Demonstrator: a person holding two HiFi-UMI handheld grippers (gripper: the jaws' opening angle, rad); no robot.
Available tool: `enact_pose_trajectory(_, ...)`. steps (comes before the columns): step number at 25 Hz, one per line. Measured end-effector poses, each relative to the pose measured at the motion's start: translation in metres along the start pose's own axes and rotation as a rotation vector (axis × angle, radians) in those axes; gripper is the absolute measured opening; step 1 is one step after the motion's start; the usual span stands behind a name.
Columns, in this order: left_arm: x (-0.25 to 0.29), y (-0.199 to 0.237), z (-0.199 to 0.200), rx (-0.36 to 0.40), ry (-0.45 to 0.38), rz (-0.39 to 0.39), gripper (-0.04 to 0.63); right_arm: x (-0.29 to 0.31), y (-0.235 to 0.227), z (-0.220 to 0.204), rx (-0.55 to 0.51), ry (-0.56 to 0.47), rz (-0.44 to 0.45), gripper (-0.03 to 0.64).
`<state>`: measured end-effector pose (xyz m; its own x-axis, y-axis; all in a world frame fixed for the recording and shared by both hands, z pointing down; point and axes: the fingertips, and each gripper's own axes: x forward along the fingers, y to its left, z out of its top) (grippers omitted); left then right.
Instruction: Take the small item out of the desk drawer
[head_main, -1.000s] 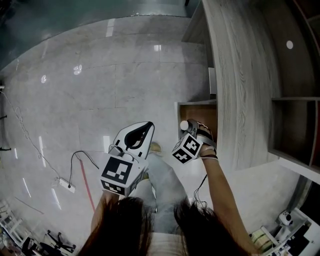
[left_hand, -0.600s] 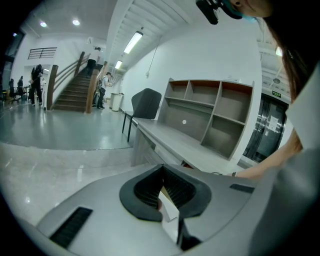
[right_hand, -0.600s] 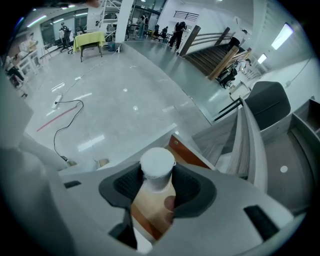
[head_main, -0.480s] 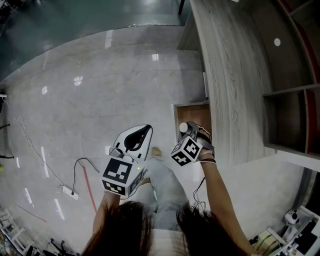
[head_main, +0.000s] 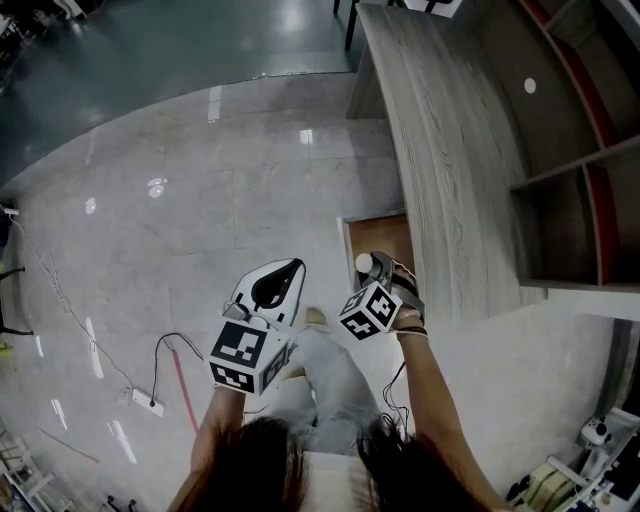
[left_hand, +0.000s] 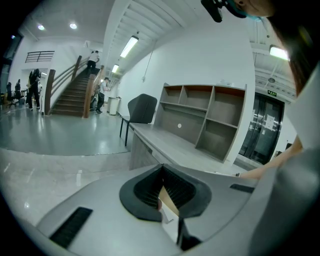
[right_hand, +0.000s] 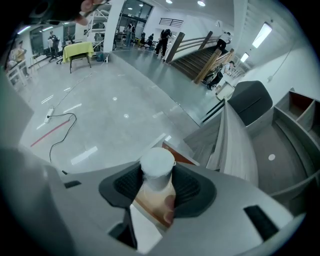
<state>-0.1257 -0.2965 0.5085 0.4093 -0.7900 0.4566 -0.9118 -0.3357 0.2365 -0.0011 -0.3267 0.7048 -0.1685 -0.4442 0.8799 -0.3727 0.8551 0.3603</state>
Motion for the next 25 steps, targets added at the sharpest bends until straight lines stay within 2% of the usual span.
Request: enact_pose_trajectory(25, -0.083, -0.050, 0.038, 0.041, -0.069, -0.009, 0.015, -0.139, -0.014, 0.031, 0.254, -0.206, -0.143, 0.189)
